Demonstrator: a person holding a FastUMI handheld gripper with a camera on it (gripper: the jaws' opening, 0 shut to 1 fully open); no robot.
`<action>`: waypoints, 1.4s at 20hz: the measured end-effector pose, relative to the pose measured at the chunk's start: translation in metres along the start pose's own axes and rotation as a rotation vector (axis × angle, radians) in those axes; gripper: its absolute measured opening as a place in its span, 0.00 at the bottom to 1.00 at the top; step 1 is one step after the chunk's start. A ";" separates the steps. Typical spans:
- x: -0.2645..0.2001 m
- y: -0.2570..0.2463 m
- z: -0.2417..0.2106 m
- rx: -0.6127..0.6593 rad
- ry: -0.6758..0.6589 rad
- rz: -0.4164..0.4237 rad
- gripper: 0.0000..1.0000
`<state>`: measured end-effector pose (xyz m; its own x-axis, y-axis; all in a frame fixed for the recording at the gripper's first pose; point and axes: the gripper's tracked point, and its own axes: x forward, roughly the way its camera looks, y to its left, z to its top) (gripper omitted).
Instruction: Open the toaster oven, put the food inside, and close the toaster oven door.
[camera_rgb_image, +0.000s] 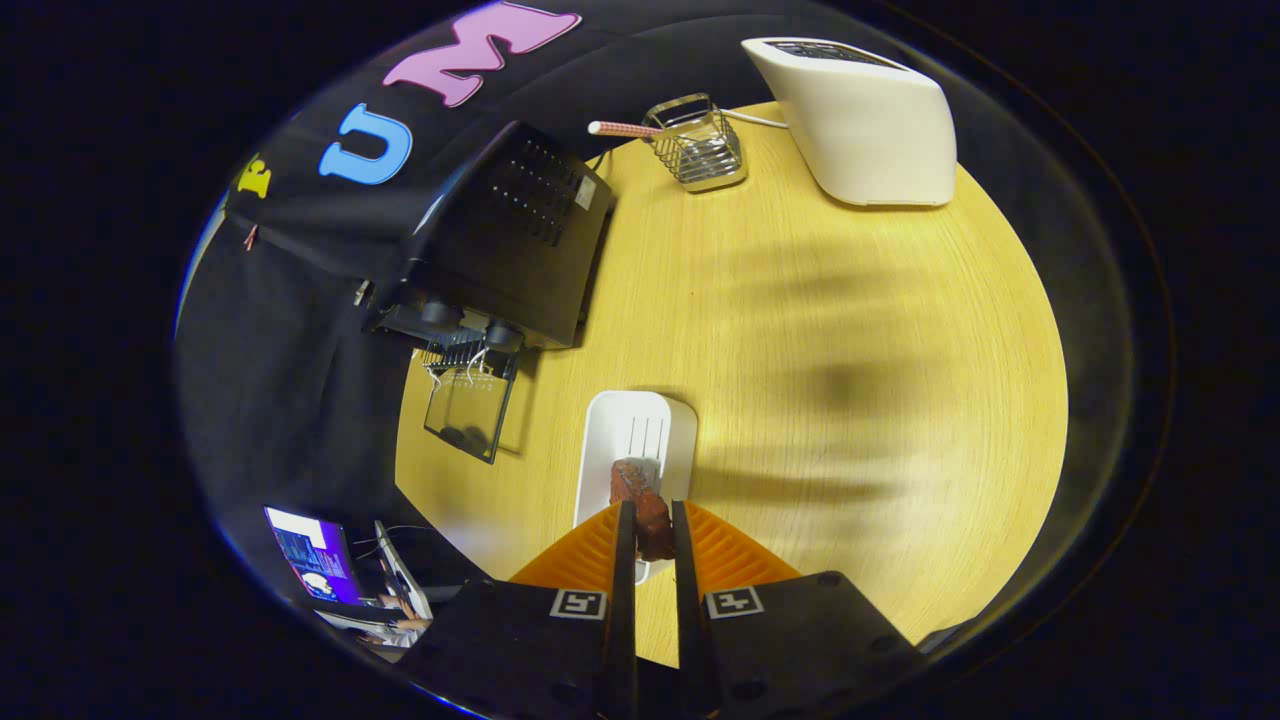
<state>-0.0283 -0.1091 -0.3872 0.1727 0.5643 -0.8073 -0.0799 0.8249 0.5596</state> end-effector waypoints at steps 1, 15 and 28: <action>-0.001 0.002 -0.003 -0.019 0.001 -0.009 0.21; -0.068 0.084 0.008 -0.010 -0.275 -0.041 0.14; -0.024 0.269 0.007 -0.002 -0.504 0.128 0.14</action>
<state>-0.0476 0.0992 -0.2156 0.6126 0.5755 -0.5418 -0.1331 0.7508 0.6470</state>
